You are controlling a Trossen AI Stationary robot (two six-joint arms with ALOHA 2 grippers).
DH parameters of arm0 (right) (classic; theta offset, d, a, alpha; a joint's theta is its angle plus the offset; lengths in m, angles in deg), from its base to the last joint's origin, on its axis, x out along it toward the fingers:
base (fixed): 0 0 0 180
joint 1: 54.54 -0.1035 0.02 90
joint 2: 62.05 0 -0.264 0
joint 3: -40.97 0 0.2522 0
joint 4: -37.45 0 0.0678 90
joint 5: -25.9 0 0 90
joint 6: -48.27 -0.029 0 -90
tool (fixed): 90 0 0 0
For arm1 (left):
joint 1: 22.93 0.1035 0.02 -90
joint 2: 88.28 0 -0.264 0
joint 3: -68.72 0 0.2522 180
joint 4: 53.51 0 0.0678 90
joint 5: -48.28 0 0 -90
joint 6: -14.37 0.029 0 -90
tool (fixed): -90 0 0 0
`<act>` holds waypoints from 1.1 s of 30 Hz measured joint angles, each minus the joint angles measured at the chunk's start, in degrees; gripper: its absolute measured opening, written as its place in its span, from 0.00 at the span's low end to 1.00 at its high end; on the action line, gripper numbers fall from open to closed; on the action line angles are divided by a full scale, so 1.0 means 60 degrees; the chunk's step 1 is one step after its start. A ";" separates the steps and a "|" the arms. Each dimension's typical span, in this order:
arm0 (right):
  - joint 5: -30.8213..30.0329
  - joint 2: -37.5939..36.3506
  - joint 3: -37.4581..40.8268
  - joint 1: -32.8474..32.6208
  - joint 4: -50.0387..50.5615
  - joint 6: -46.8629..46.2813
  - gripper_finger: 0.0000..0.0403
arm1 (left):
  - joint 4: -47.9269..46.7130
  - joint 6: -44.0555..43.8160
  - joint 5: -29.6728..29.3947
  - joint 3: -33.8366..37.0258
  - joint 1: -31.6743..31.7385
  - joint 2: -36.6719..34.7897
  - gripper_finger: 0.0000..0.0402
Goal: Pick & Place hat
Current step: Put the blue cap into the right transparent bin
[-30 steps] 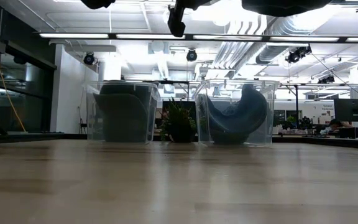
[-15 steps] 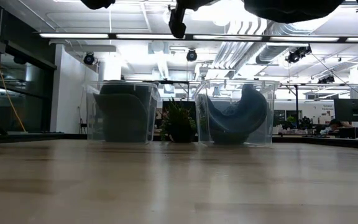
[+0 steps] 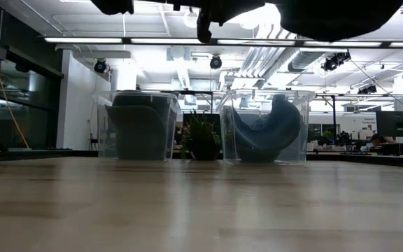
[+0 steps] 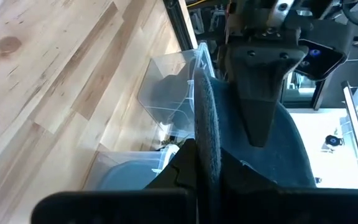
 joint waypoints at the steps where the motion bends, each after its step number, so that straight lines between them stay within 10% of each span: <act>1: -0.0003 0.0000 0.0000 0.0004 0.0000 -0.0018 0.01 | -0.0059 0.0217 0.0004 0.0000 0.0000 0.0000 0.27; 13: 0.0106 -0.0033 -0.0007 0.0029 0.0635 -0.0692 0.01 | -0.0435 0.5643 -0.1226 0.0000 -0.0466 -0.0142 0.63; 23: 0.0929 -0.0600 -0.0007 0.0271 0.0751 -0.1024 0.01 | -0.0502 1.1479 -0.5739 -0.0585 -0.1793 -0.0142 0.66; 33: 0.2743 -0.1296 -0.0007 0.0546 0.0739 -0.0295 0.01 | -0.1819 1.2643 -0.6086 -0.1086 -0.2474 -0.0139 0.66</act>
